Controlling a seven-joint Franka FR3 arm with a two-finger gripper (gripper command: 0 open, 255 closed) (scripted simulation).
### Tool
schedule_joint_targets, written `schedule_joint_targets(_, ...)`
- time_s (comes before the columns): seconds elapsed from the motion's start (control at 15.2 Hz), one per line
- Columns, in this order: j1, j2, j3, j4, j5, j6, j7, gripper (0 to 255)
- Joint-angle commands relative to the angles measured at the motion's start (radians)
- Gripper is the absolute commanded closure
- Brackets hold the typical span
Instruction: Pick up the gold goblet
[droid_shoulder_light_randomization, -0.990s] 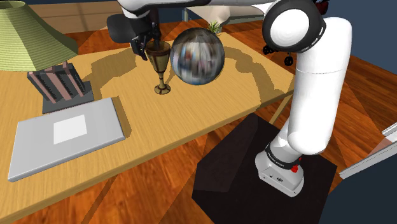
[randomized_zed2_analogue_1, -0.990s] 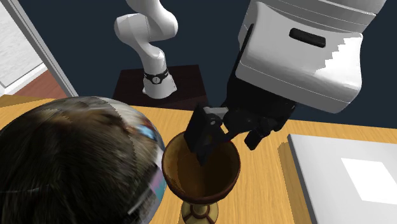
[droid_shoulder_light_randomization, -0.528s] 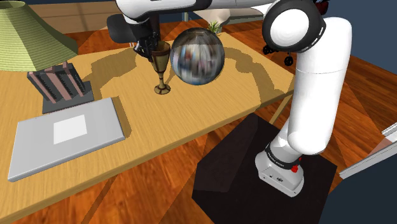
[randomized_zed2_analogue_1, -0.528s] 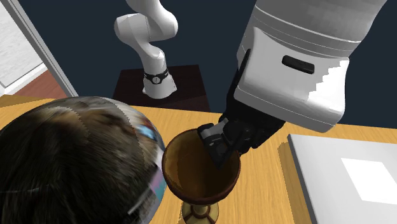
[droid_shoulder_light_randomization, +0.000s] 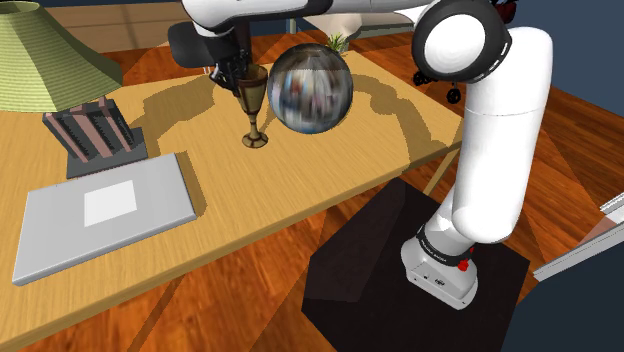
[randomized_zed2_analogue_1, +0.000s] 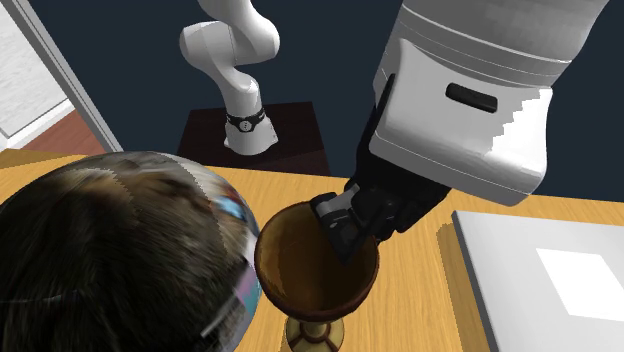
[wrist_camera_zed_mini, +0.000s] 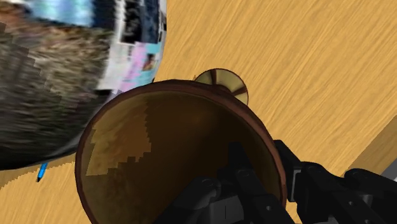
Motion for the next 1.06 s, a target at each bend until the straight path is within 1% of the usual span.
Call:
schedule_joint_targets(0.0,0.002,0.001,0.0,0.022,0.0,-0.021,-0.004,255)
schedule_joint_targets(0.46,0.015,0.019,0.0,0.144,-0.003,-0.123,-0.024,255)
schedule_joint_targets(0.86,0.033,0.054,-0.002,0.28,-0.011,-0.222,-0.043,255)
schedule_joint_targets(0.99,0.034,0.055,-0.002,0.284,-0.011,-0.225,-0.044,255)
